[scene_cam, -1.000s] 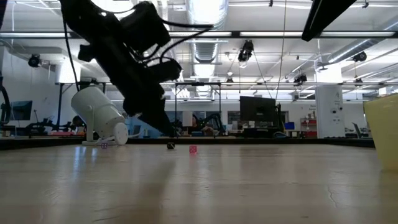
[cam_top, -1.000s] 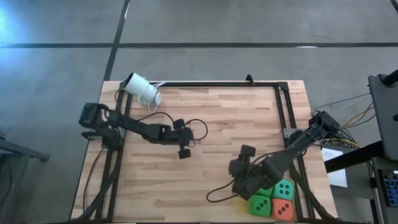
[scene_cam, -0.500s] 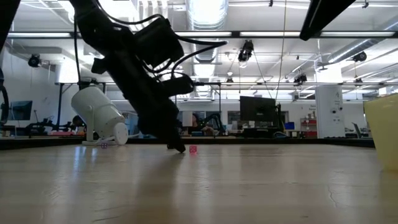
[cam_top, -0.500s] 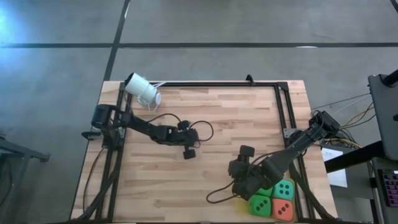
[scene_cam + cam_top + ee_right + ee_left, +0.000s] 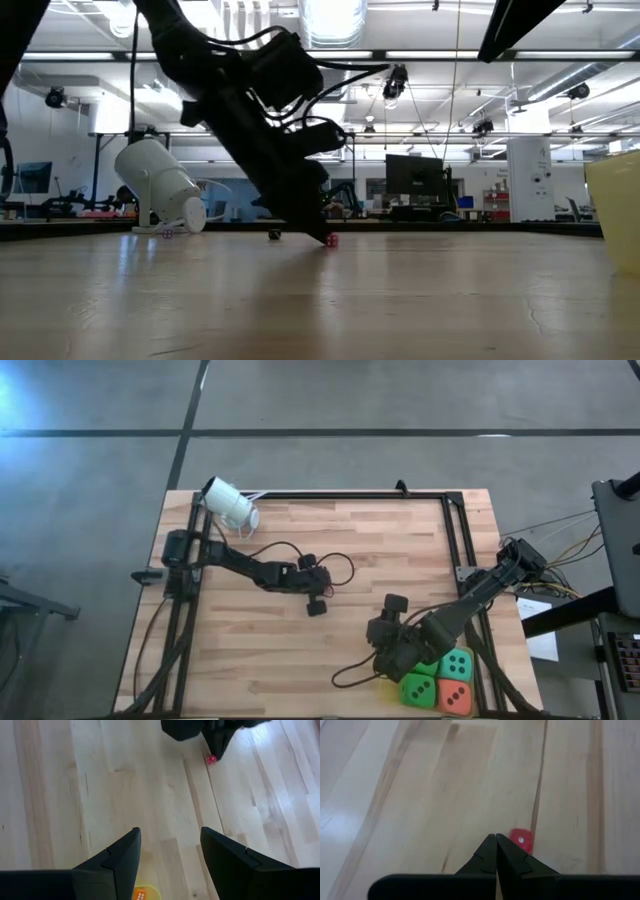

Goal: Pick & Place Dice
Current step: Put the small pink die into the yellow bin

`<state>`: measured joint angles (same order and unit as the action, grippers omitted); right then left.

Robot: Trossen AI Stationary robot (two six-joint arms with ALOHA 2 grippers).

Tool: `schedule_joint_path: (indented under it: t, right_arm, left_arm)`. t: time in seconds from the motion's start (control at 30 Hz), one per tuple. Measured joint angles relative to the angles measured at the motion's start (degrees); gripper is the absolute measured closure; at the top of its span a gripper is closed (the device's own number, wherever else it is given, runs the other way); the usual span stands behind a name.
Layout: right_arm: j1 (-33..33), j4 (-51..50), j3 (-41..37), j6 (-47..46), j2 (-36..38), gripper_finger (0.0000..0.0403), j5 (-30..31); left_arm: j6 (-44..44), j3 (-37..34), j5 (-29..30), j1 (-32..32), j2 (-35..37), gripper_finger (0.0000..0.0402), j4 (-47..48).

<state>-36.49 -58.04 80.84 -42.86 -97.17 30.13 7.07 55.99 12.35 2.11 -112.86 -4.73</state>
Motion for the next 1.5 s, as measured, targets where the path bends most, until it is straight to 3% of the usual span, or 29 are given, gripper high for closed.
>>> schedule_joint_path:
  t: [0.37, 0.6, 0.8, 1.07, 1.5]
  right_arm:
    - [0.0, 0.0, 0.0, 0.0, 0.0, 0.0199, 0.0]
    - [0.0, 0.1, 0.0, -0.1, 0.0, 0.0199, 0.0]
    - [0.0, 0.1, 0.0, 0.0, 0.0, 0.0199, 0.0]
    - [0.0, 0.4, -0.1, 0.0, 0.0, 0.0199, 0.0]
    - [0.0, 0.4, -0.1, 0.0, 0.0, 0.0199, 0.0]
  left_arm:
    - [0.4, 4.9, -2.8, 0.7, -2.9, 0.0399, 0.3]
    - [0.4, 4.2, 1.3, 1.1, 2.5, 0.0399, 10.7]
    - [0.5, 0.7, 2.1, 3.1, 6.8, 0.0399, 11.0]
    - [0.5, -2.2, 1.3, 6.1, 4.5, 0.0399, 2.7]
    - [0.4, -2.1, 1.1, 5.3, 1.2, 0.0399, -4.6]
